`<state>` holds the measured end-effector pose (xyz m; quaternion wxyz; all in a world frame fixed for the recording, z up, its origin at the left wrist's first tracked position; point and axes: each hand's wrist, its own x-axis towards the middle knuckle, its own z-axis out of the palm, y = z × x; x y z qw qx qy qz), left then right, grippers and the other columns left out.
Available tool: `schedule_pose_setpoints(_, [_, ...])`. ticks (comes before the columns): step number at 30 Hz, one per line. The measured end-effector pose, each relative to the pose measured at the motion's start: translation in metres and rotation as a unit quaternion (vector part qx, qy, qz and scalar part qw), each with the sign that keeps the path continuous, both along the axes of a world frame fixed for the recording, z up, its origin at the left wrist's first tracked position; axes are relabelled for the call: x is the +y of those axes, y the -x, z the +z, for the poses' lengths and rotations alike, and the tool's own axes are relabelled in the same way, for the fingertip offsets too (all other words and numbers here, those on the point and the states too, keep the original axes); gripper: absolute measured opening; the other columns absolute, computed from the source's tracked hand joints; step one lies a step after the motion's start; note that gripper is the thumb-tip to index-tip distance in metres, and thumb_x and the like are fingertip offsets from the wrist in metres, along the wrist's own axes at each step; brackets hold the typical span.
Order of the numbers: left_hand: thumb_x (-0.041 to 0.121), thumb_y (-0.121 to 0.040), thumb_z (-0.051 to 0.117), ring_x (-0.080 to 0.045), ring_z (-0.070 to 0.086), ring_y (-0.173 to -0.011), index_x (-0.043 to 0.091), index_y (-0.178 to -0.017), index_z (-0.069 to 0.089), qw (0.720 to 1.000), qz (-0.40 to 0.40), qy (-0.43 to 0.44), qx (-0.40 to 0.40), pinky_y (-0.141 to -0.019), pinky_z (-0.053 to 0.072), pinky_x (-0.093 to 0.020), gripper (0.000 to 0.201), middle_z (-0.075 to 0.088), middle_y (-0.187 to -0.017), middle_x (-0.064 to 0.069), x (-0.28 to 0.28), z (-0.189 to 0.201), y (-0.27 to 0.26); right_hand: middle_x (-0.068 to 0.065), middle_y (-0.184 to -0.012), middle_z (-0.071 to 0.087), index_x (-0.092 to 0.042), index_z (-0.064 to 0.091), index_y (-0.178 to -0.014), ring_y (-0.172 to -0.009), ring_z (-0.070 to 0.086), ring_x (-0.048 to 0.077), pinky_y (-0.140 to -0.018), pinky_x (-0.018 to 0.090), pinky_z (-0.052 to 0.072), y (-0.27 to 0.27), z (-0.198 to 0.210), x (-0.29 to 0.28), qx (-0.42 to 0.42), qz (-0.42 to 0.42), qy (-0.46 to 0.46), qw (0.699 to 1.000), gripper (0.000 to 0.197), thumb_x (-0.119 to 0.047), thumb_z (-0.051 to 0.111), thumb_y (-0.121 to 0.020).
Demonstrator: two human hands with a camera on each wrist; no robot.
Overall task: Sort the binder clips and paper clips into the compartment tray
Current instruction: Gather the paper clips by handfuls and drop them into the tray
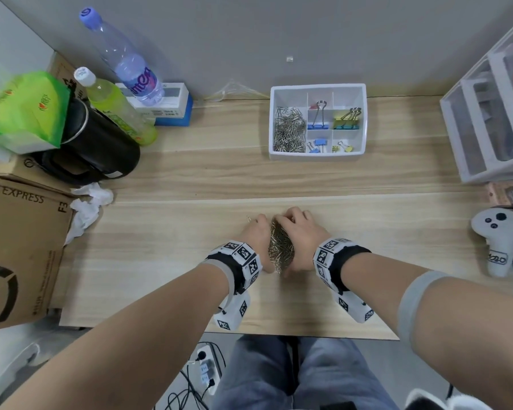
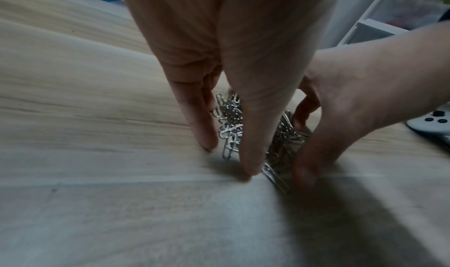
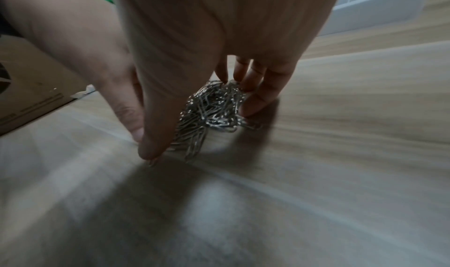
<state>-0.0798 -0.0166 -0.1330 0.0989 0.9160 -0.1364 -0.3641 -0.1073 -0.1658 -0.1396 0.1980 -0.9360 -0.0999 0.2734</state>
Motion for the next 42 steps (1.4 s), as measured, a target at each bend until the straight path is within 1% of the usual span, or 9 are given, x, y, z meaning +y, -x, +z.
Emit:
schedule_pose_setpoints(4, [0.024,-0.051,0.090,-0.024,0.059,-0.097,0.005,-0.112,0.039,1.000,-0.001,0.027,-0.006,-0.082,0.055,-0.039,0.082,0.052,-0.110,-0.009,-0.006,-0.007,0.003,-0.001,-0.132,0.032,-0.026,0.036,-0.139,-0.117,0.035,0.023,-0.087,0.028,0.039,0.002,-0.002,0.004,-0.003,-0.001,0.005,1.000,0.113,-0.050,0.090,-0.042])
schedule_pose_setpoints(9, [0.021,-0.067,0.078,-0.028,0.059,-0.097,0.003,-0.110,0.045,0.998,0.030,0.061,-0.018,-0.082,0.053,-0.042,0.057,0.056,-0.108,-0.013,-0.009,-0.013,0.002,0.003,-0.131,0.037,-0.022,0.044,-0.133,-0.112,0.039,0.026,-0.095,0.034,0.044,0.002,-0.004,0.005,-0.006,-0.023,-0.024,0.999,0.080,-0.032,0.080,-0.063])
schedule_pose_setpoints(15, [0.008,-0.078,0.063,-0.031,0.058,-0.099,0.004,-0.105,0.054,0.997,0.033,0.049,-0.058,-0.077,0.046,-0.036,0.029,0.061,-0.106,-0.015,-0.010,-0.017,0.002,0.004,-0.126,0.043,-0.017,0.055,-0.126,-0.112,0.042,0.027,-0.098,0.038,0.042,0.003,-0.006,0.008,0.010,-0.070,-0.057,0.996,0.054,-0.016,0.071,-0.074])
schedule_pose_setpoints(18, [0.007,-0.082,0.057,-0.032,0.060,-0.095,0.004,-0.102,0.057,0.996,0.031,0.049,-0.062,-0.073,0.045,-0.034,0.020,0.063,-0.102,-0.015,-0.012,-0.017,0.000,0.006,-0.122,0.045,-0.013,0.058,-0.123,-0.110,0.043,0.027,-0.095,0.034,0.042,0.003,-0.007,0.010,0.015,-0.090,-0.067,0.994,0.047,-0.006,0.065,-0.077])
schedule_pose_setpoints(22, [0.007,-0.084,0.054,-0.032,0.061,-0.093,0.005,-0.100,0.060,0.996,0.043,0.057,-0.056,-0.071,0.045,-0.033,0.016,0.065,-0.100,-0.015,-0.012,-0.015,-0.001,0.007,-0.113,0.050,-0.010,0.062,-0.116,-0.103,0.050,0.027,-0.086,0.031,0.043,0.000,-0.007,0.017,0.015,-0.107,-0.065,0.992,0.038,-0.003,0.062,-0.078])
schedule_pose_setpoints(28, [0.008,-0.088,0.053,-0.031,0.062,-0.094,0.002,-0.095,0.063,0.997,0.048,0.054,-0.040,-0.070,0.042,-0.028,0.014,0.066,-0.098,-0.016,-0.014,-0.002,-0.007,0.010,-0.108,0.064,-0.009,0.068,-0.107,-0.102,0.060,0.028,-0.085,0.032,0.048,-0.011,0.002,0.019,0.027,-0.131,-0.061,0.989,0.028,-0.005,0.060,-0.080])
schedule_pose_setpoints(33, [0.005,-0.086,0.051,-0.030,0.068,-0.083,0.004,-0.081,0.062,0.996,0.070,0.055,-0.018,-0.073,0.056,-0.034,0.012,0.066,-0.084,-0.014,-0.016,0.014,-0.021,0.009,-0.101,0.071,-0.014,0.071,-0.102,-0.096,0.065,0.030,-0.084,0.037,0.054,-0.025,0.017,0.016,0.038,-0.163,-0.055,0.984,0.025,-0.009,0.063,-0.079])
schedule_pose_setpoints(37, [0.004,-0.083,0.052,-0.026,0.055,-0.071,0.014,-0.059,0.044,0.997,0.066,0.039,-0.025,-0.063,0.045,-0.031,0.027,0.050,-0.065,-0.002,-0.018,0.017,-0.027,0.009,-0.097,0.072,-0.014,0.073,-0.098,-0.092,0.066,0.029,-0.082,0.037,0.056,-0.029,0.021,0.014,0.045,-0.175,-0.058,0.982,0.023,-0.009,0.063,-0.078])
schedule_pose_setpoints(42, [0.003,-0.081,0.052,-0.025,0.053,-0.069,0.015,-0.059,0.046,0.998,0.056,0.030,-0.017,-0.061,0.045,-0.030,0.026,0.055,-0.072,-0.007,-0.020,0.019,-0.029,0.009,-0.096,0.072,-0.014,0.074,-0.097,-0.090,0.067,0.028,-0.081,0.037,0.057,-0.032,0.023,0.012,0.063,-0.185,-0.059,0.979,0.023,-0.010,0.065,-0.077])
